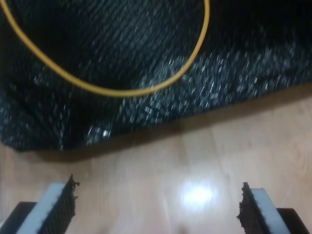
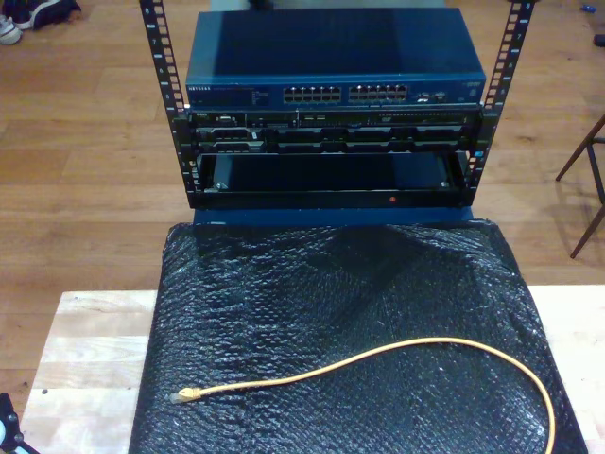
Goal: Grab the cable and plug it in
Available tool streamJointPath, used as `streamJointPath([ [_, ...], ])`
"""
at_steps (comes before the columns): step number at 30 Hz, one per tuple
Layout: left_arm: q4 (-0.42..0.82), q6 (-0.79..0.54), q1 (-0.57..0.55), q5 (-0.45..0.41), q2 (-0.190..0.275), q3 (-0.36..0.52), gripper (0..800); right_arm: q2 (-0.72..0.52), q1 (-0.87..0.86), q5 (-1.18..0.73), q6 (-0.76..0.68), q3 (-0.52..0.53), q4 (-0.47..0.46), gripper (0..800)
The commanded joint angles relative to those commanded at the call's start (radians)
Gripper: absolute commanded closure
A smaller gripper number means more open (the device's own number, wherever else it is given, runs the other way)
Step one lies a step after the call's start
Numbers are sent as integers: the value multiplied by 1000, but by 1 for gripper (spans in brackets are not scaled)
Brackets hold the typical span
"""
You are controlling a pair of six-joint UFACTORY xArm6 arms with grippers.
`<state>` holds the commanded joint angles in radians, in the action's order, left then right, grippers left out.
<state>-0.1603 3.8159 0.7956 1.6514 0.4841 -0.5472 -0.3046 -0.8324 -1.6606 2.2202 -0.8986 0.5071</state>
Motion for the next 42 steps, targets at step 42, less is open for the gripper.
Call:
streamJointPath([
  [42, -109, 80, 0, -2, 9, 11, 0, -34, 459, 74, -262, 3, 26, 7],
])
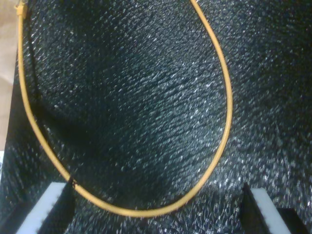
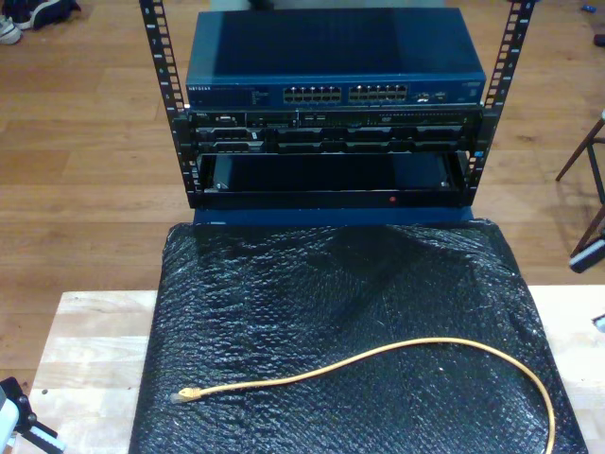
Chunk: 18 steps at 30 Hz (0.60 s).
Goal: Grab the cable and plug it in
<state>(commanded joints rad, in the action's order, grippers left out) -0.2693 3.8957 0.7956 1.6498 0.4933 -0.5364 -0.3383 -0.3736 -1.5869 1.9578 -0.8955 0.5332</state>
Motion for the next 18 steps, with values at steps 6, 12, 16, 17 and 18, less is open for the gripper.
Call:
streamJointPath([
  [6, 0, 0, 2, 2, 3, 0, 0, 2, 104, 51, -63, -3, -2, 7],
  [12, 0, 0, 2, 2, 5, 0, 0, 17, 213, 97, -115, -3, -2, 7],
  [16, 0, 11, 2, 3, 8, 0, 0, 25, 279, 138, -149, -2, -2, 8],
  [17, 0, 17, 2, 3, 9, 2, 0, 28, 295, 147, -157, -2, -2, 8],
  [18, -2, 21, 2, 3, 9, 0, 0, 32, 310, 157, -163, -2, -2, 8],
])
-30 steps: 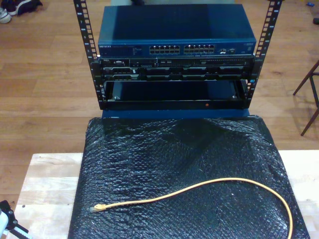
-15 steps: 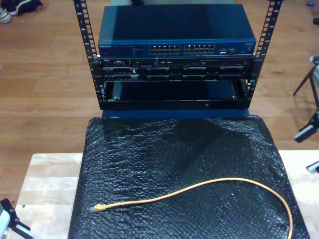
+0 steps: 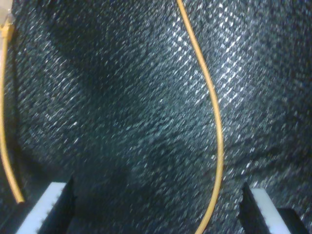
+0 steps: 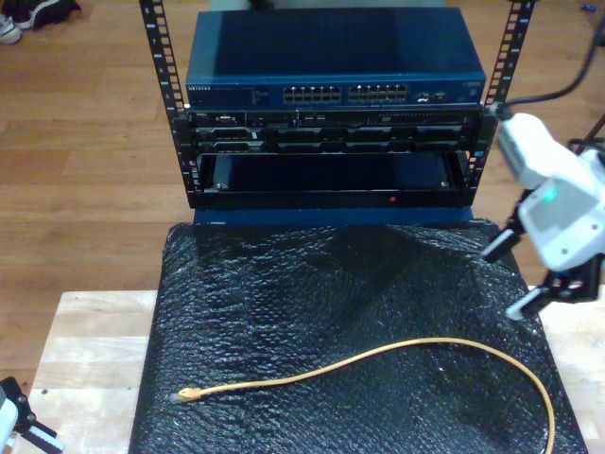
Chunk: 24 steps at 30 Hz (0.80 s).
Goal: Grab the cable and plug it in
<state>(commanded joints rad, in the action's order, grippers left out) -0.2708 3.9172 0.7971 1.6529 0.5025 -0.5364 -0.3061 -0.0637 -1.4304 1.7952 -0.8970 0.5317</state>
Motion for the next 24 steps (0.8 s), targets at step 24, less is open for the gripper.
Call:
streamJointPath([
  [24, -31, 51, -3, 18, 17, 5, 0, 80, 364, 201, -209, -21, -2, 8],
])
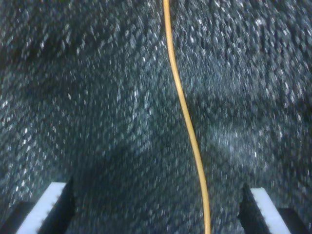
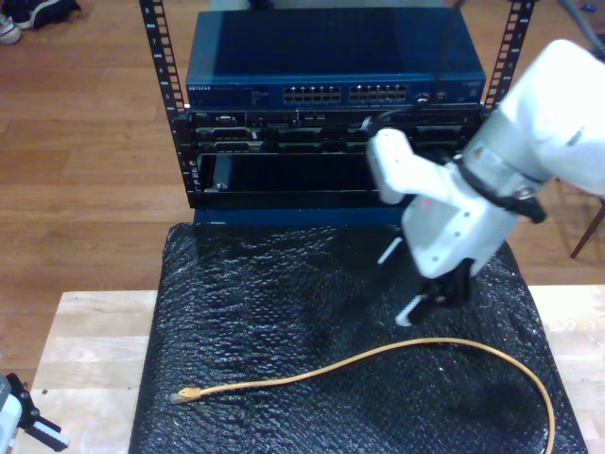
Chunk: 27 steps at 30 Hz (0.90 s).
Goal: Grab the cable and plug it in
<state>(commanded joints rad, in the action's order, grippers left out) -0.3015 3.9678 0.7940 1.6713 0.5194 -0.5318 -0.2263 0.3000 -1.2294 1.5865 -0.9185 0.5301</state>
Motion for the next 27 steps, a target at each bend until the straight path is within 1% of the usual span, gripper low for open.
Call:
streamJointPath([
  [7, -23, 8, 0, -3, 2, 18, 0, 17, 101, 64, -49, -5, -5, 8],
  [12, -23, 8, 0, -8, 0, 18, 0, 51, 141, 86, -54, -32, -3, 7],
  [18, -28, 8, 0, -9, -3, 20, 0, 97, 230, 118, -75, -69, -3, 9],
  [27, -44, 6, 0, -11, -9, 32, 0, 238, 353, 187, -83, -120, -8, 8],
])
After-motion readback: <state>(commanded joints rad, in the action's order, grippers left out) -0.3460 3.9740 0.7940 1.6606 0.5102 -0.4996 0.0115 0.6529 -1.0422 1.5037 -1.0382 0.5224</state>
